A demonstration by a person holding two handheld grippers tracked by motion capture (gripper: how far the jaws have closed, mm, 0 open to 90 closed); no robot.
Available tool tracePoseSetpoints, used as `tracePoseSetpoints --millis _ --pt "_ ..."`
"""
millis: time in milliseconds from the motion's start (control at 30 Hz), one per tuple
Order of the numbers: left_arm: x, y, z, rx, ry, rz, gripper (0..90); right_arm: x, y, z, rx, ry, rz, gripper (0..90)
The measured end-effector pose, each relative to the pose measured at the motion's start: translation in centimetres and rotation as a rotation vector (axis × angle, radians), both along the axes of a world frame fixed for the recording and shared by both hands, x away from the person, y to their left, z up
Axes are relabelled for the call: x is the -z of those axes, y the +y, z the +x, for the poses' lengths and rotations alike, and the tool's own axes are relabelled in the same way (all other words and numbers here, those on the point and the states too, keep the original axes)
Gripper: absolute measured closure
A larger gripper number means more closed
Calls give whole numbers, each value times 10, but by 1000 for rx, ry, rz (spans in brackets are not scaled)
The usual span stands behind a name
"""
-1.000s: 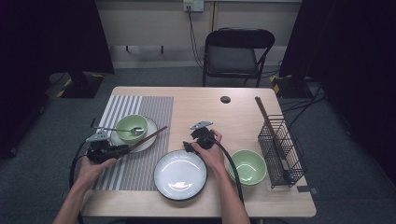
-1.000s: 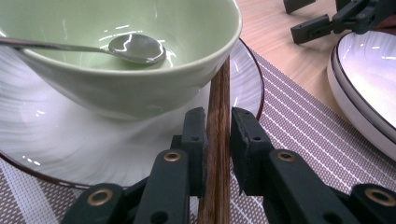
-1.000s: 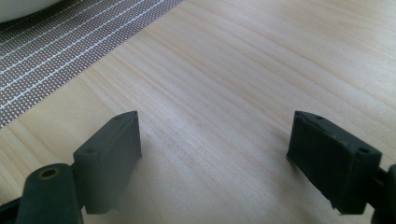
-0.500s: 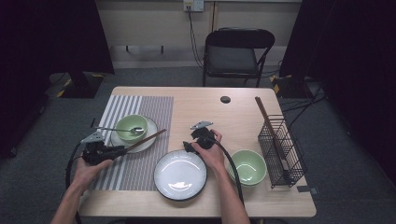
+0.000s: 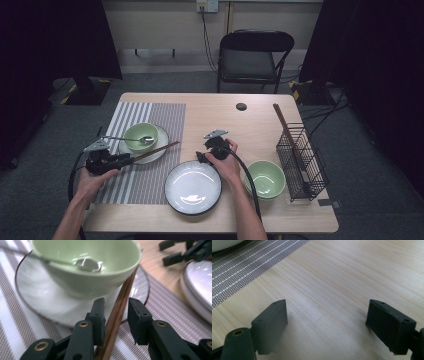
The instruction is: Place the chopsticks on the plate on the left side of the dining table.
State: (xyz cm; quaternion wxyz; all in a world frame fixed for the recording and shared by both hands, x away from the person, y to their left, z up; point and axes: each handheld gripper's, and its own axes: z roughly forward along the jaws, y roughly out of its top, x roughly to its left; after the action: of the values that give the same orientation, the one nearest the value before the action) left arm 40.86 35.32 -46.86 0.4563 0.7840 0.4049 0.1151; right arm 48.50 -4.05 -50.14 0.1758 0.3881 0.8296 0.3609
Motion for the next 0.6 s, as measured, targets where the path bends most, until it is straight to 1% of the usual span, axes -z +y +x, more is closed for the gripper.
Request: tracePoseSetpoints --millis 33,67,133,200,233,267,300,367,400,433,600 --pt "0 -3 1 13 10 -2 646 0 0 0 0 0 0 163" --pt "0 -3 1 13 10 -2 645 0 0 0 0 0 0 163" --pt "1 -5 3 -1 11 15 647 0 0 0 1 0 0 163" --pt "4 -5 5 -12 15 7 650 0 0 0 0 0 0 163" --pt "4 -5 5 -6 18 4 659 0 0 0 0 0 0 163" --pt "5 -6 5 -1 17 15 680 0 0 0 0 0 0 163" --pt "5 -7 5 0 16 16 680 0 0 0 0 0 0 163" --pt "6 -7 6 2 12 21 722 0 0 0 0 0 0 163" --pt "6 -6 5 3 13 23 727 0 0 0 0 0 0 163" --pt "5 -6 5 9 7 37 737 0 0 0 1 0 0 163" --pt "6 -4 5 5 14 22 731 0 0 0 1 0 0 163"
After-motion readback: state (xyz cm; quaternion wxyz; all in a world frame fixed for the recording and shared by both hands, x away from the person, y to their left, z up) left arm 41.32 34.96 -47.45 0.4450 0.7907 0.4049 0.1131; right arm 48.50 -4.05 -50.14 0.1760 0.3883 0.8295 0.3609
